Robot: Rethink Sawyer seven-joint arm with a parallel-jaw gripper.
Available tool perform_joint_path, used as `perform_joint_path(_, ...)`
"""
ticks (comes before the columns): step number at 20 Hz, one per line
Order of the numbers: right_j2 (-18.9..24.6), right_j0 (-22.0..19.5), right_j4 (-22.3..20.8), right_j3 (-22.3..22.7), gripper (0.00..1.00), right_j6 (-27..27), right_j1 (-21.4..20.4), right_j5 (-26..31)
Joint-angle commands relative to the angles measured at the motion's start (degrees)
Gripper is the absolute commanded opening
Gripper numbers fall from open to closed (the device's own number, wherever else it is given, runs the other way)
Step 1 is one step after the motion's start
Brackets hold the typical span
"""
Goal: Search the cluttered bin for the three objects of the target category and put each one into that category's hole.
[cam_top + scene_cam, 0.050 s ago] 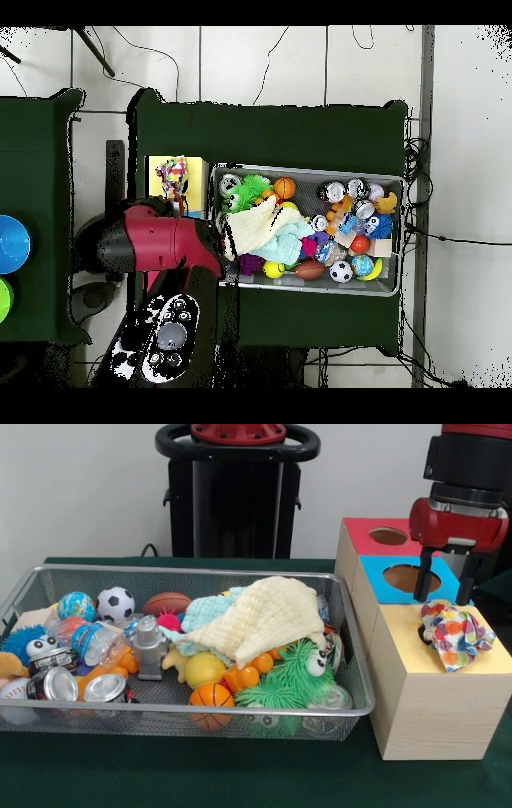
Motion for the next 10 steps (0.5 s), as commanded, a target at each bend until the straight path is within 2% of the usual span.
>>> perform_joint_path(1,6.21,-2.37,-0.08,5.49,1.0,8.38,1.89,0.73)
perform_joint_path(10,5.1,-1.48,-1.03,5.14,1.0,8.65,2.35,-0.37)
